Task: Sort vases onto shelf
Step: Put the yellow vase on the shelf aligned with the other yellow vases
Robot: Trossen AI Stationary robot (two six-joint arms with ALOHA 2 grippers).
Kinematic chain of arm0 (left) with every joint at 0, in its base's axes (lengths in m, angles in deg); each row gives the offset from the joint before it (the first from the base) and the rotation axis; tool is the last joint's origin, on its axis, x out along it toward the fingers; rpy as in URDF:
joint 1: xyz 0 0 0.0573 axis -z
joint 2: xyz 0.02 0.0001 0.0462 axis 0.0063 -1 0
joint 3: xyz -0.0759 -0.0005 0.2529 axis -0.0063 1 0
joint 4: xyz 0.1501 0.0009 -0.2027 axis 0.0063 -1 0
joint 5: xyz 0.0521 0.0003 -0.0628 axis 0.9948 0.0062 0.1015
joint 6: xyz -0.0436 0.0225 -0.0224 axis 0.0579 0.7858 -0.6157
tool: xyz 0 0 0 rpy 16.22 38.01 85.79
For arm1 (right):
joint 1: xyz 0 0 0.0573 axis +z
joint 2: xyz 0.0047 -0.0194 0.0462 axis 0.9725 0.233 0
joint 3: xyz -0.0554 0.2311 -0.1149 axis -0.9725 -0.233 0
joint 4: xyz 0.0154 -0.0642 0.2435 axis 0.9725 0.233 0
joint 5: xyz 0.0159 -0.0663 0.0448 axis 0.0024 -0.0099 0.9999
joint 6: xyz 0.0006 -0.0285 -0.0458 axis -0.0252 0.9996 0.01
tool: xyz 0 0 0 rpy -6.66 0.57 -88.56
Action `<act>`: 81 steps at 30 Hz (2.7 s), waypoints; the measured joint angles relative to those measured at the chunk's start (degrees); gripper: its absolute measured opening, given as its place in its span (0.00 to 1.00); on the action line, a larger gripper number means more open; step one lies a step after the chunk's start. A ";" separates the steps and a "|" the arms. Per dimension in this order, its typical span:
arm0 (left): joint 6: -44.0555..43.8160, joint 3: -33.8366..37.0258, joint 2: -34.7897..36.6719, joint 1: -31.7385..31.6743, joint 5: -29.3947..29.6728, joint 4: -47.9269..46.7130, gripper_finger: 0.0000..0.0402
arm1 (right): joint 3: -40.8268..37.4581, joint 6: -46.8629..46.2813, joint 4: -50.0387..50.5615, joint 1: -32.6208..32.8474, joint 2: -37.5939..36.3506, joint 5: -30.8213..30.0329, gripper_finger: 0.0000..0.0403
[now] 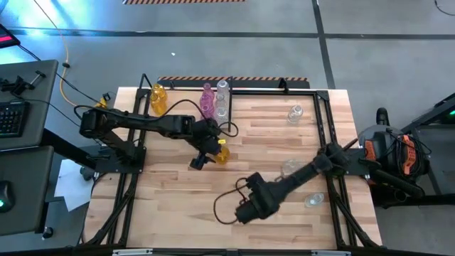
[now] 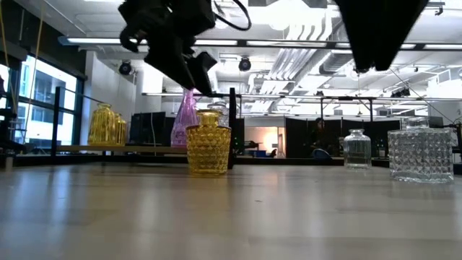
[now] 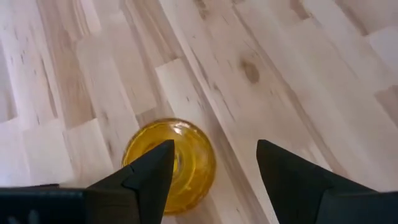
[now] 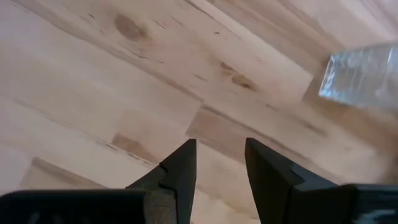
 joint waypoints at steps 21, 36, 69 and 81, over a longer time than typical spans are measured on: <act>-2.81 -2.97 -9.55 -0.81 3.28 -4.37 0.47 | 0.07 -9.46 -1.25 3.24 -0.07 -0.08 0.29; -9.27 -2.76 -7.25 -0.87 3.57 -14.99 0.10 | 0.07 -7.58 2.23 3.24 -0.12 -2.21 0.29; -16.08 11.89 28.89 -29.31 18.38 -34.32 0.11 | 0.07 -7.05 1.35 3.07 -0.12 -4.48 0.29; -11.88 11.89 29.35 -39.65 20.47 -35.44 0.11 | 0.07 -7.07 -1.02 3.07 -0.12 -4.44 0.29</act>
